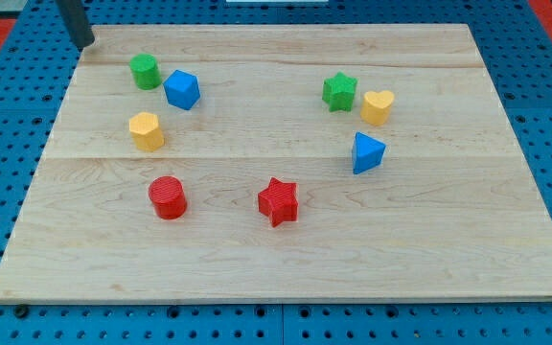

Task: Move the blue cube parallel to the left of the green star

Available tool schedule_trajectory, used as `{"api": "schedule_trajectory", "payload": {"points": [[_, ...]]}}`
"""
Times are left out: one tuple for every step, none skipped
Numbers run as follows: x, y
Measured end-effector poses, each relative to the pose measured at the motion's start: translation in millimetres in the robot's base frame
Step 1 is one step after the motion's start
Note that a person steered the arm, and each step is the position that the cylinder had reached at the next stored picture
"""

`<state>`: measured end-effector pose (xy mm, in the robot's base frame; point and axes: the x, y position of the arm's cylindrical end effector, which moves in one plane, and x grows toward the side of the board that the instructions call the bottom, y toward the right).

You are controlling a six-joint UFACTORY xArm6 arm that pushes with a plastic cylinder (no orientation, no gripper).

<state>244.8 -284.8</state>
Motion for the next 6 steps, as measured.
{"api": "schedule_trajectory", "payload": {"points": [[21.0,23.9],[26.2,72.5],[26.2,95.5],[26.7,100.5],[28.1,89.5],[28.1,42.0]]}}
